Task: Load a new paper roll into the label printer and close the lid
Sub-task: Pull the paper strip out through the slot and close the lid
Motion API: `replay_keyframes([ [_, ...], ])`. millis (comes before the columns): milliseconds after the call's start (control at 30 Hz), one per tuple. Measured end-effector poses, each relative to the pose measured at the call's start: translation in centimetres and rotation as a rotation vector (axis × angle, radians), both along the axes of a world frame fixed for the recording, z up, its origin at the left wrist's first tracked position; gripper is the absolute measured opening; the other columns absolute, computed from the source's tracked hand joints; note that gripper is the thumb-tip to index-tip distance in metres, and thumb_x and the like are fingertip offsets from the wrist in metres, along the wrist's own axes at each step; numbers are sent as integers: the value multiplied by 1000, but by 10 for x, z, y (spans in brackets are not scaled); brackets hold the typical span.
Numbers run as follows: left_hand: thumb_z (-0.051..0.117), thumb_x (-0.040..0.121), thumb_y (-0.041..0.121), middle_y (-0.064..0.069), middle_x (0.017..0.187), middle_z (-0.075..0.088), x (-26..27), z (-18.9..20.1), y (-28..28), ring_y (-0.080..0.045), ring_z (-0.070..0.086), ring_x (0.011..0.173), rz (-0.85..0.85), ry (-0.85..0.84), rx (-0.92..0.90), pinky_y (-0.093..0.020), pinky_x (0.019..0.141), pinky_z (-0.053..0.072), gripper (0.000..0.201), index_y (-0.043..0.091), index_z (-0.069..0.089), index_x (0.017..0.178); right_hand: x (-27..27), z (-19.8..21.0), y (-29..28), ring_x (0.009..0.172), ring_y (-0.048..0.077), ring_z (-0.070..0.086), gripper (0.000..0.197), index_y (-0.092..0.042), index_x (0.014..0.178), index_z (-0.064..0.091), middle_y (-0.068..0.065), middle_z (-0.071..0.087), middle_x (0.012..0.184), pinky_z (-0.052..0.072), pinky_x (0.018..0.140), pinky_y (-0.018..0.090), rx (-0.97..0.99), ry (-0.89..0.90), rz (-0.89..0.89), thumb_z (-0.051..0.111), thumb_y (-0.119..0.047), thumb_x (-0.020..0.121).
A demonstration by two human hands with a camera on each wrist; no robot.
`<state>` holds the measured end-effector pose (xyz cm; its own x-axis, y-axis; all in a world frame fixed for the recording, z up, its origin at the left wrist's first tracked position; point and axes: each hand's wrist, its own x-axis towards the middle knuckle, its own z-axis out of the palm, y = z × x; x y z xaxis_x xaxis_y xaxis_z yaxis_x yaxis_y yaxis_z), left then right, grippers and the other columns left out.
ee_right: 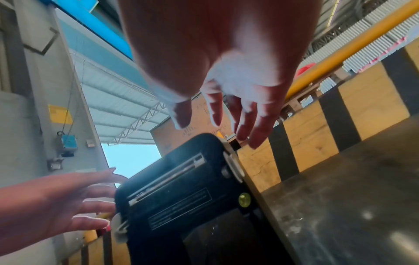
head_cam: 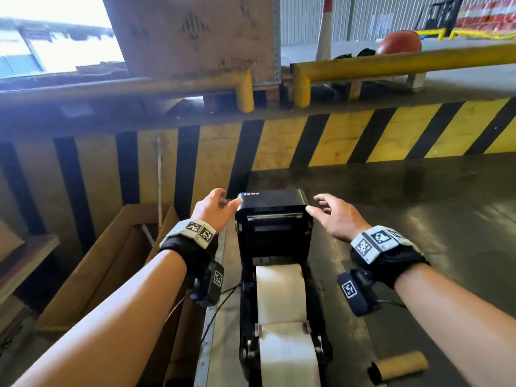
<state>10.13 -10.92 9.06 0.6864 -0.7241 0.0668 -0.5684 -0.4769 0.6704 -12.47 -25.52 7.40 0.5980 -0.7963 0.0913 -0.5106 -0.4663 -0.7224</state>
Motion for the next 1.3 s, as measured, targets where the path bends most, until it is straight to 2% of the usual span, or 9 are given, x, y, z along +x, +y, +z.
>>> replay_keyframes([
  [300, 55, 85, 52, -8, 133, 59, 11, -24, -33, -24, 56, 122, -56, 118, 22, -40, 106, 43, 65, 15, 45, 138, 50, -27, -18, 135, 21, 37, 57, -17, 142, 34, 8, 40, 148, 27, 111, 33, 308, -230, -63, 47, -40, 91],
  [600, 62, 81, 50, -8, 141, 50, -18, -17, 14, -24, 51, 127, -151, 193, 24, -43, 105, 44, 73, 16, 39, 141, 13, -27, 26, 130, 22, 43, 57, -22, 139, 36, 7, 47, 140, 32, 110, 36, 266, -273, -34, 53, -38, 87],
  [700, 63, 84, 42, -6, 134, 54, -34, -12, 37, -25, 55, 121, -221, 222, 76, -42, 99, 48, 64, 15, 41, 138, -9, -33, 46, 125, 20, 50, 65, -22, 135, 41, 7, 53, 133, 36, 110, 40, 288, -329, -9, 61, -41, 76],
  [767, 64, 83, 39, -1, 125, 57, -44, -14, 55, -27, 61, 110, -276, 281, 117, -43, 88, 52, 56, 18, 46, 131, -26, -40, 60, 122, 22, 53, 60, -16, 135, 41, 11, 54, 133, 39, 109, 42, 339, -370, 27, 66, -26, 81],
  [867, 69, 78, 41, 0, 122, 58, -55, -25, 76, -21, 61, 99, -345, 323, 183, -34, 76, 50, 62, 22, 44, 132, -48, -56, 80, 119, 20, 54, 57, -11, 134, 40, 12, 55, 133, 46, 102, 29, 410, -388, 64, 64, -9, 83],
  [933, 73, 75, 40, 1, 123, 59, -62, -36, 88, -20, 59, 105, -359, 317, 212, -32, 84, 49, 71, 26, 41, 136, -61, -67, 93, 121, 20, 52, 57, -8, 135, 39, 9, 54, 132, 47, 92, 14, 457, -368, 106, 63, -6, 83],
  [1100, 82, 59, 39, 0, 133, 57, -84, -79, 116, -17, 52, 123, -390, 311, 175, -39, 110, 39, 100, 28, 27, 142, -88, -94, 126, 120, 13, 51, 65, -13, 140, 33, 2, 52, 131, 39, 83, -3, 411, -205, 146, 65, -9, 83],
  [1200, 79, 71, 17, -2, 134, 53, -102, -96, 131, -12, 48, 120, -376, 278, 135, -23, 102, 35, 90, 19, 24, 143, -97, -104, 142, 123, 12, 49, 69, -21, 142, 30, -4, 51, 132, 35, 93, 6, 384, -132, 123, 66, -16, 83],
  [1300, 79, 71, 16, -2, 137, 50, -112, -108, 138, -14, 47, 124, -349, 252, 121, -21, 99, 33, 90, 16, 23, 142, -101, -99, 155, 118, 7, 44, 70, -21, 143, 28, -8, 49, 127, 26, 86, 4, 338, -3, 90, 65, -19, 84],
])
